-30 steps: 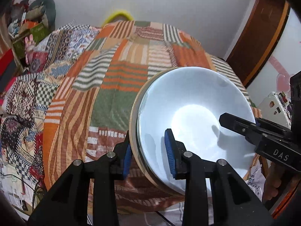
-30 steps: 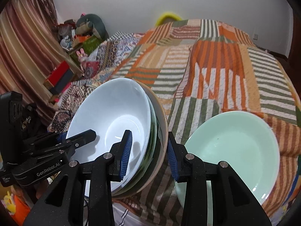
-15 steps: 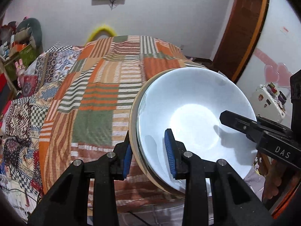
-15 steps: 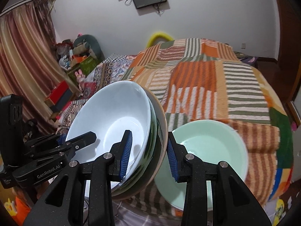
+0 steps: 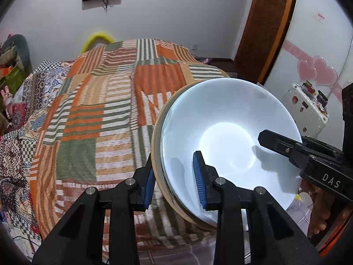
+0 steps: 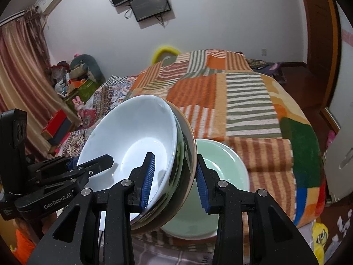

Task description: Organize plates and bowls

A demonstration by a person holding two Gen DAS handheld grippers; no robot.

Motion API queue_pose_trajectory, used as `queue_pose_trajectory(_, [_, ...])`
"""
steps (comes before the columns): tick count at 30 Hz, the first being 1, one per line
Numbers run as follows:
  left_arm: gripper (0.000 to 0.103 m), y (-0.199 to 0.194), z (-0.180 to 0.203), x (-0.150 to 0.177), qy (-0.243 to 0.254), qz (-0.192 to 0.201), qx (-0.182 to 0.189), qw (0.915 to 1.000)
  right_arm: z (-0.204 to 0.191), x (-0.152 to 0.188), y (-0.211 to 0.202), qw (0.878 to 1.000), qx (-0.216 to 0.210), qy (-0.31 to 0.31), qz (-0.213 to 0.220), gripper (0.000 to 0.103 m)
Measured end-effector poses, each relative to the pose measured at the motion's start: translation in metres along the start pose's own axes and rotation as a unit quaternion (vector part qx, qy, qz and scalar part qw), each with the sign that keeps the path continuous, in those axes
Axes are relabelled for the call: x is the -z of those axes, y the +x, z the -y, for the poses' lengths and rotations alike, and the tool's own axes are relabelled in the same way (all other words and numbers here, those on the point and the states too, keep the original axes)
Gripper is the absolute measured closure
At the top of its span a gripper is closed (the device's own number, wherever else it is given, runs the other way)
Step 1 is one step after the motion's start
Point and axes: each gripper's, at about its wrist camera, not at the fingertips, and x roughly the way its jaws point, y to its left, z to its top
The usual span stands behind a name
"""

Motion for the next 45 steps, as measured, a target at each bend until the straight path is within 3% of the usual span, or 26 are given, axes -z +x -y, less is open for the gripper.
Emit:
queue_pose_trajectory(16, [0.071, 0.062, 0.012, 0.003, 0.009, -0.068, 0.003, 0.9977, 0.042, 0.014, 0.027, 0.998, 0.015, 0.038, -0.040, 0.070])
queue_pose_trajectory(27, [0.071, 0.091, 0.004, 0.009, 0.010, -0.098, -0.004, 0.9951, 0.046, 0.022, 0.051, 0.996, 0.018, 0.044, -0.070, 0.070])
queue_pose_trajectory(39, [0.069, 0.086, 0.006, 0.015, 0.027, -0.083, -0.012, 0.9961, 0.046, 0.025, 0.051, 0.997, 0.015, 0.031, -0.069, 0.069])
queue_pose_trajectory(45, [0.061, 0.056, 0.002, 0.012, 0.027, -0.054, -0.027, 0.9978, 0.048, 0.022, 0.034, 0.997, 0.034, 0.028, -0.057, 0.060])
